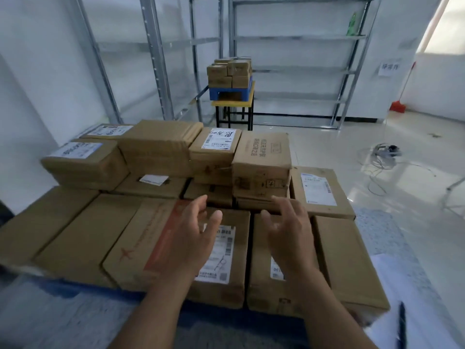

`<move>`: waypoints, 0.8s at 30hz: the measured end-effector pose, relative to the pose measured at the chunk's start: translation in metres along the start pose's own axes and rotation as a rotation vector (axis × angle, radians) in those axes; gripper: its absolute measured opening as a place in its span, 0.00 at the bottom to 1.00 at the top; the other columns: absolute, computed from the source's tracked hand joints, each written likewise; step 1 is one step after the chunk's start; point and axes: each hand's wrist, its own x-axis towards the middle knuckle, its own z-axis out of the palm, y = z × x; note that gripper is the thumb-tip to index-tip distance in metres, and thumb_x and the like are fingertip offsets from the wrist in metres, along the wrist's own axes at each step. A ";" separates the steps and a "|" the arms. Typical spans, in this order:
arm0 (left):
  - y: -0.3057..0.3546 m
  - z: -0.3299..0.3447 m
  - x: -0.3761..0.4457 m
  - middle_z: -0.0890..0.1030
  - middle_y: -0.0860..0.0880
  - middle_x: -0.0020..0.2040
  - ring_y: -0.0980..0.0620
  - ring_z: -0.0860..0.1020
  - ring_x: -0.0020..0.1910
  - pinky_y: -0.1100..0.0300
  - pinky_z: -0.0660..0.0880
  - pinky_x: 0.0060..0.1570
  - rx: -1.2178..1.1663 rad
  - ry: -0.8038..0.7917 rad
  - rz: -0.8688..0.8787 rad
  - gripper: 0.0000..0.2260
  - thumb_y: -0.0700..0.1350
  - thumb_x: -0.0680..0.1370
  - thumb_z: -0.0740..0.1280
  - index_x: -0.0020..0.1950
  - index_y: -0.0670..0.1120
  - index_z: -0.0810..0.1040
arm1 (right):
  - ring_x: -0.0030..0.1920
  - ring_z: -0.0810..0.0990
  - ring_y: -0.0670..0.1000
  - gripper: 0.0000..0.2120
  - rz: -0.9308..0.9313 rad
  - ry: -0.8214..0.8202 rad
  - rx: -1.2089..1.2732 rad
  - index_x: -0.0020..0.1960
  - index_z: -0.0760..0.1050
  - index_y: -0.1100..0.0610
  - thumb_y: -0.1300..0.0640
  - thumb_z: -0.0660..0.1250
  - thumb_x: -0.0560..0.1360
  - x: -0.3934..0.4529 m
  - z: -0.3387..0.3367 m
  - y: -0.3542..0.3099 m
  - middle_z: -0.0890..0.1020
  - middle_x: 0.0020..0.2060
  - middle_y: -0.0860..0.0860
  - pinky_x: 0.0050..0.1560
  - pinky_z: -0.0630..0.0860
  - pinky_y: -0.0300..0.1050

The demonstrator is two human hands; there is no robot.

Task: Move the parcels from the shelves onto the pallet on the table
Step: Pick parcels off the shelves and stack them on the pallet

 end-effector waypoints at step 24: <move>-0.097 -0.161 -0.230 0.72 0.50 0.67 0.51 0.69 0.66 0.56 0.65 0.63 0.385 0.472 -0.332 0.21 0.52 0.78 0.64 0.70 0.49 0.68 | 0.47 0.80 0.59 0.17 -0.637 -0.408 0.147 0.50 0.81 0.57 0.52 0.57 0.72 -0.208 0.086 -0.133 0.82 0.49 0.55 0.45 0.76 0.51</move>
